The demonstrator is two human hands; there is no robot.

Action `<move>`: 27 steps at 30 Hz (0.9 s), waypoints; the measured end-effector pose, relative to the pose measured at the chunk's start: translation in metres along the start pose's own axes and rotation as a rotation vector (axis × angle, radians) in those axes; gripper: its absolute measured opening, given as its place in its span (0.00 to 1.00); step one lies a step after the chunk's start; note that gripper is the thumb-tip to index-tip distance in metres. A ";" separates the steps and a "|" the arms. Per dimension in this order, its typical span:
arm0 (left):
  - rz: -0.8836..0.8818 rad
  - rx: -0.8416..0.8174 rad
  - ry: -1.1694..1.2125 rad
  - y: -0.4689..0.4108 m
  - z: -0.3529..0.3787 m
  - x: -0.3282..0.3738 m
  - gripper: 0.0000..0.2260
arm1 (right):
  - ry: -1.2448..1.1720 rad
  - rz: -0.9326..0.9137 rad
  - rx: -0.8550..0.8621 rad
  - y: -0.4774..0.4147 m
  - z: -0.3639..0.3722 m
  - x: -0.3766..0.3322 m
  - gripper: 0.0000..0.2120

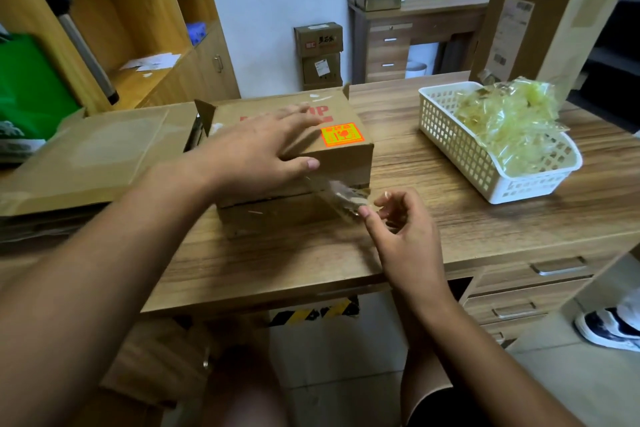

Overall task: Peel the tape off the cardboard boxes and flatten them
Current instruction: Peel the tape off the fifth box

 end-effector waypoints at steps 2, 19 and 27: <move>-0.034 -0.038 0.049 0.012 -0.005 -0.017 0.32 | -0.032 0.037 -0.001 -0.004 -0.002 0.003 0.09; -0.195 0.198 -0.080 0.009 0.034 -0.008 0.29 | -0.230 -0.144 0.022 0.010 0.007 -0.015 0.09; -0.270 0.267 -0.129 0.002 0.041 0.004 0.28 | -0.188 -0.236 -0.218 0.060 0.063 -0.050 0.09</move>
Point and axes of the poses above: each hand's wrist, its own y-axis away from the middle knuckle, its own z-axis out of the palm, x = y × z, the point moved 2 cm from there along -y, towards the middle knuckle, and after that the axes turned 8 degrees about -x, right-handed, at the moved point
